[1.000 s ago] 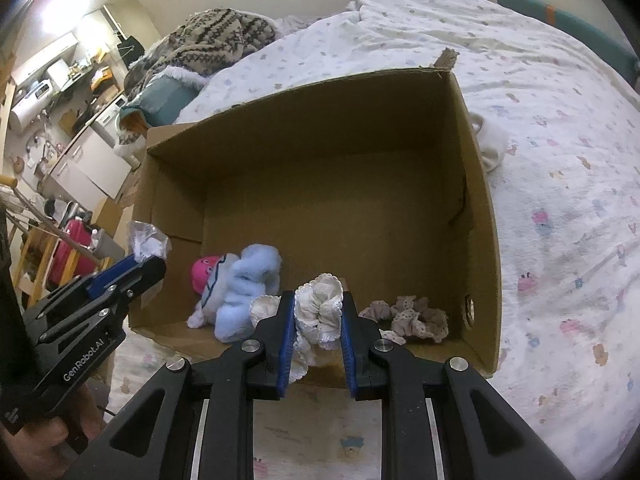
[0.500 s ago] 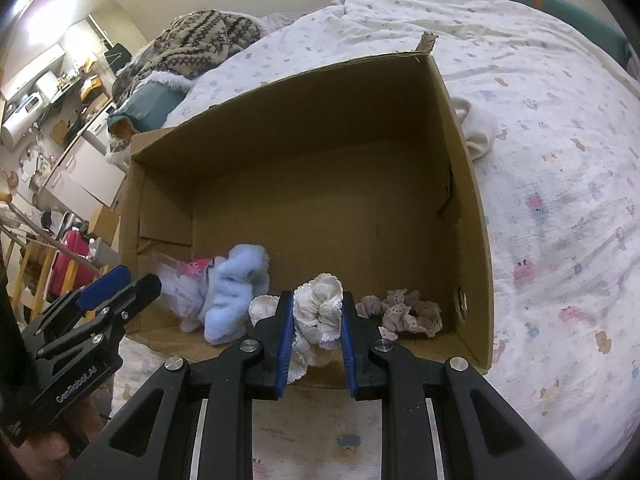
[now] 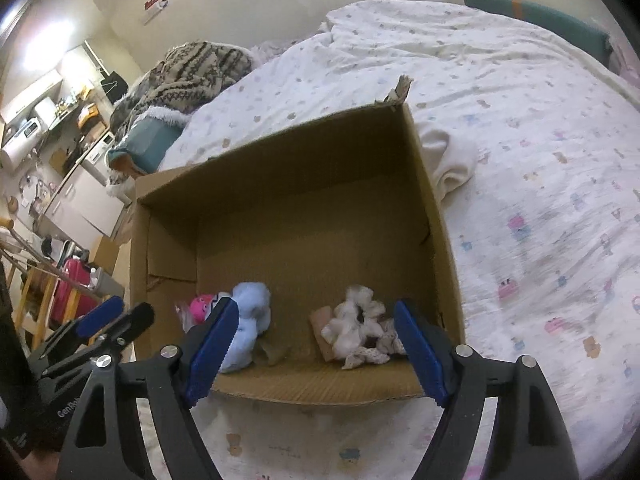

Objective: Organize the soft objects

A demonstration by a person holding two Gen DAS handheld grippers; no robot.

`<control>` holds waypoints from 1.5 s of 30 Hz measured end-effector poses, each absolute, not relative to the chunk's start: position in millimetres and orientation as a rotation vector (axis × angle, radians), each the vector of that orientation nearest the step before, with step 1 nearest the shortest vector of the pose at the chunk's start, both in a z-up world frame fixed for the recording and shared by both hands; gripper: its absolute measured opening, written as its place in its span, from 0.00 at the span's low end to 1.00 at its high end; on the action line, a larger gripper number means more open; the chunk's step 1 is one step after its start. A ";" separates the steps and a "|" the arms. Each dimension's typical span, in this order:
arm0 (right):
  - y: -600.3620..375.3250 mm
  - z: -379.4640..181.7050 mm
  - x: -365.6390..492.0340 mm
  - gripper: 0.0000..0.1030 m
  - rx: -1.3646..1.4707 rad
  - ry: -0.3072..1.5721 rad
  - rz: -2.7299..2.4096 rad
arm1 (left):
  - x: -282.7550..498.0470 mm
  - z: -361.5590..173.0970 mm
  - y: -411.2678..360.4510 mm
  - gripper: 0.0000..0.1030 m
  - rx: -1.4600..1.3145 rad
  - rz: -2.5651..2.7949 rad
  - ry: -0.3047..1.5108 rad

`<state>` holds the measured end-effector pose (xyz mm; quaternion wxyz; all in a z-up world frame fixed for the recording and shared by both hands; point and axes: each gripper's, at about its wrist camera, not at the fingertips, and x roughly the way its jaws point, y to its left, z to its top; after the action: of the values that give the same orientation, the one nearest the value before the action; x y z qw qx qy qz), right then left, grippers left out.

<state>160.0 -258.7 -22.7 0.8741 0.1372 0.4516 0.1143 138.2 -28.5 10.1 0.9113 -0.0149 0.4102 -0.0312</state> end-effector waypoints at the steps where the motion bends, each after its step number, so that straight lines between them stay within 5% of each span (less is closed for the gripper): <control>1: -260.1 -19.4 158.1 0.83 0.282 0.931 0.237 | 137.1 12.0 -27.7 0.60 -0.035 -0.062 0.844; 4: -263.6 -8.2 151.0 0.86 0.282 0.895 0.236 | 130.7 18.7 -25.8 0.60 -0.038 -0.063 0.832; 6: -266.0 -2.3 145.2 0.98 0.284 0.884 0.240 | 126.0 23.9 -26.1 0.63 -0.030 -0.066 0.828; 10: -265.0 9.9 129.8 0.98 0.255 0.850 0.241 | 111.5 37.1 -19.8 0.85 -0.066 -0.080 0.806; 19: -258.8 27.4 96.7 1.00 0.233 0.827 0.248 | 74.0 57.3 -1.7 0.98 -0.085 -0.043 0.781; 45: -246.9 16.0 66.2 1.00 0.141 0.744 0.157 | 44.3 40.4 10.0 0.99 -0.106 0.009 0.784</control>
<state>66.2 -246.9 16.0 0.9262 0.0689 0.3626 0.0768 44.3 10.0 40.4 0.9228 -0.0516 0.3819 0.0046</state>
